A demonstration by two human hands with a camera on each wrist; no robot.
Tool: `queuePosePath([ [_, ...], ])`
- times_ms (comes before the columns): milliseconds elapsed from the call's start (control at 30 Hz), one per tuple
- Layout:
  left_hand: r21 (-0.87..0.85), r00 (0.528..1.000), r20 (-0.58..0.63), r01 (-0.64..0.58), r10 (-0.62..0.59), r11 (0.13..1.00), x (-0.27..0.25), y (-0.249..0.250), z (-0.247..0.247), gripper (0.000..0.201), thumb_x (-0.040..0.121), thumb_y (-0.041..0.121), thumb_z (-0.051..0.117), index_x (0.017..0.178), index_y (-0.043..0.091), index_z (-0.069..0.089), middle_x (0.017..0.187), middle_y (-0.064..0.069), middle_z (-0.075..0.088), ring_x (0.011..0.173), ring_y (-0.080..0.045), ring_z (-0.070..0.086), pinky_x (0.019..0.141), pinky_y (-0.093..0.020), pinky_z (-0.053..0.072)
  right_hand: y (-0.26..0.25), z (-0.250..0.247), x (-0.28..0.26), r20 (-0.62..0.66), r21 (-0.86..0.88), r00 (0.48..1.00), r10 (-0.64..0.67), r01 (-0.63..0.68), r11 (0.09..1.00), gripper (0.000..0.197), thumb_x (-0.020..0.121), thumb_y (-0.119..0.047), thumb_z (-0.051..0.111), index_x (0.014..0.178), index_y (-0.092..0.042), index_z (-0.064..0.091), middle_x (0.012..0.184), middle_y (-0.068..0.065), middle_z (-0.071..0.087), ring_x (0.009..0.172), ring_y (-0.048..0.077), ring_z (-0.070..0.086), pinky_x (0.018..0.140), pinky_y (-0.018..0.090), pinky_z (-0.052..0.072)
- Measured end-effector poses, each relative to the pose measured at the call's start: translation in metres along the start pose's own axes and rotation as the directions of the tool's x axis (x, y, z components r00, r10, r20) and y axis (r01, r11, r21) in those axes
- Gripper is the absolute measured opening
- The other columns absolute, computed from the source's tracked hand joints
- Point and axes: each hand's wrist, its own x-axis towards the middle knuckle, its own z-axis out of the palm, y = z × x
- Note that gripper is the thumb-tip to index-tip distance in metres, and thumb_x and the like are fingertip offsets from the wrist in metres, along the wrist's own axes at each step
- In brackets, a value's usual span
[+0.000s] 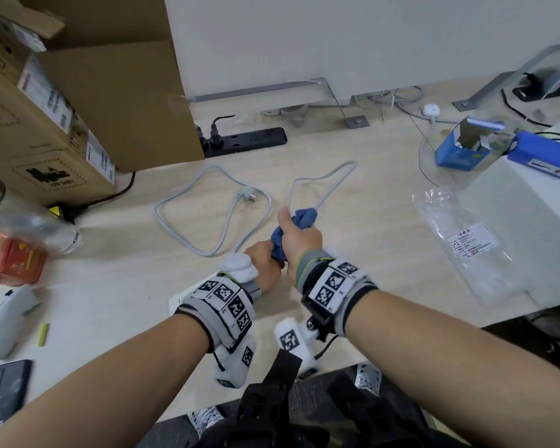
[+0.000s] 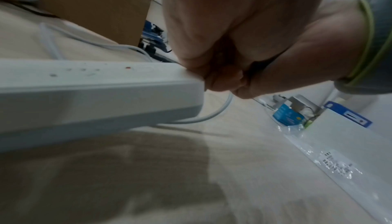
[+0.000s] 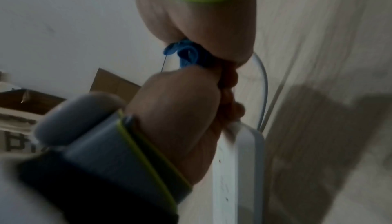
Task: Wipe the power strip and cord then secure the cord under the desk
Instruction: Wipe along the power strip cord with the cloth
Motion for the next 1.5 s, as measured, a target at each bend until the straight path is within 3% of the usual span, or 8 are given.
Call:
queuePosePath([
  [133, 0.125, 0.996, -0.003, -0.089, 0.090, 0.988, -0.010, -0.008, 0.002, 0.030, 0.086, 0.008, 0.049, 0.061, 0.020, 0.039, 0.074, -0.014, 0.061, 0.074, -0.036, 0.059, 0.060, -0.034, 0.036, 0.000, 0.005, 0.003, -0.034, 0.009, 0.990, 0.138, -0.138, 0.990, 0.063, 0.074, -0.069, 0.060, 0.097, -0.011, 0.057, 0.066, 0.002, 0.057, 0.058, 0.020, 0.054, 0.064, 0.034, 0.052],
  [367, 0.129, 0.929, 0.193, -0.344, 0.317, 0.930, -0.037, -0.023, -0.001, 0.029, 0.096, 0.029, 0.043, 0.076, 0.011, 0.053, 0.069, 0.000, 0.054, 0.063, -0.023, 0.048, 0.062, -0.026, 0.033, -0.072, -0.033, 0.018, -0.104, 0.010, 0.993, 0.058, -0.057, 0.998, 0.048, 0.097, -0.028, 0.048, 0.143, -0.019, 0.038, 0.061, 0.003, 0.053, 0.031, 0.018, 0.045, 0.038, 0.025, 0.044],
  [567, 0.227, 0.870, 0.309, -0.459, 0.384, 0.859, -0.046, -0.031, -0.007, 0.044, 0.096, 0.037, 0.033, 0.077, 0.003, 0.052, 0.074, -0.008, 0.049, 0.066, -0.019, 0.039, 0.065, -0.025, 0.028, -0.118, -0.069, 0.030, -0.104, 0.086, 0.993, -0.060, 0.069, 0.994, 0.020, 0.096, -0.022, 0.048, 0.117, -0.023, 0.047, 0.034, 0.001, 0.033, 0.022, 0.015, 0.024, 0.032, 0.019, 0.029],
  [700, 0.402, 0.870, 0.483, -0.320, 0.098, 0.858, -0.034, -0.028, -0.012, 0.022, 0.100, 0.024, 0.039, 0.087, 0.010, 0.049, 0.097, -0.012, 0.059, 0.079, -0.021, 0.045, 0.068, -0.021, 0.025, -0.141, -0.077, 0.021, -0.129, 0.141, 0.981, -0.146, 0.164, 0.976, 0.009, 0.097, -0.020, 0.046, 0.088, -0.018, 0.044, 0.033, 0.000, 0.030, 0.026, 0.015, 0.026, 0.036, 0.019, 0.032],
  [867, 0.422, 0.927, 0.375, -0.163, -0.008, 0.892, -0.011, -0.028, -0.017, 0.035, 0.095, 0.035, 0.050, 0.126, 0.021, 0.052, 0.127, 0.003, 0.058, 0.109, -0.020, 0.058, 0.089, -0.029, 0.044, -0.123, -0.061, 0.009, -0.072, 0.186, 0.986, -0.151, 0.162, 0.969, 0.020, 0.095, -0.023, 0.052, 0.084, -0.019, 0.036, 0.053, 0.004, 0.038, 0.088, 0.015, 0.056, 0.059, 0.035, 0.031],
  [1100, -0.250, 0.978, -0.065, -0.211, 0.201, 0.945, 0.007, 0.062, -0.005, 0.028, 0.090, 0.030, 0.056, 0.116, 0.021, 0.058, 0.103, 0.002, 0.065, 0.074, -0.016, 0.054, 0.081, -0.032, 0.049, -0.116, -0.042, -0.004, 0.031, 0.318, 0.993, -0.113, 0.098, 0.943, 0.023, 0.093, -0.026, 0.057, 0.101, -0.009, 0.043, 0.062, 0.003, 0.035, 0.054, 0.021, 0.029, 0.062, 0.030, 0.042],
  [1400, 0.056, 0.882, -0.077, -0.463, 0.466, 0.885, 0.008, 0.042, -0.027, 0.031, 0.091, 0.038, 0.035, 0.068, 0.019, 0.043, 0.055, 0.006, 0.043, 0.053, -0.016, 0.041, 0.054, -0.030, 0.032, -0.139, -0.054, 0.010, -0.060, 0.206, 0.997, -0.050, 0.062, 0.977, 0.011, 0.094, -0.020, 0.053, 0.096, -0.011, 0.047, 0.079, 0.000, 0.065, 0.087, 0.020, 0.062, 0.055, 0.027, 0.031],
  [1500, 0.074, 0.870, -0.041, -0.487, 0.491, 0.870, 0.004, 0.019, -0.030, 0.029, 0.093, 0.035, 0.035, 0.066, 0.024, 0.038, 0.053, 0.007, 0.036, 0.048, -0.007, 0.035, 0.050, -0.023, 0.026, -0.148, -0.063, 0.017, -0.080, 0.201, 0.997, -0.016, 0.032, 0.979, 0.016, 0.095, -0.022, 0.052, 0.087, -0.013, 0.041, 0.057, -0.008, 0.048, 0.057, 0.013, 0.049, 0.052, 0.029, 0.029],
])
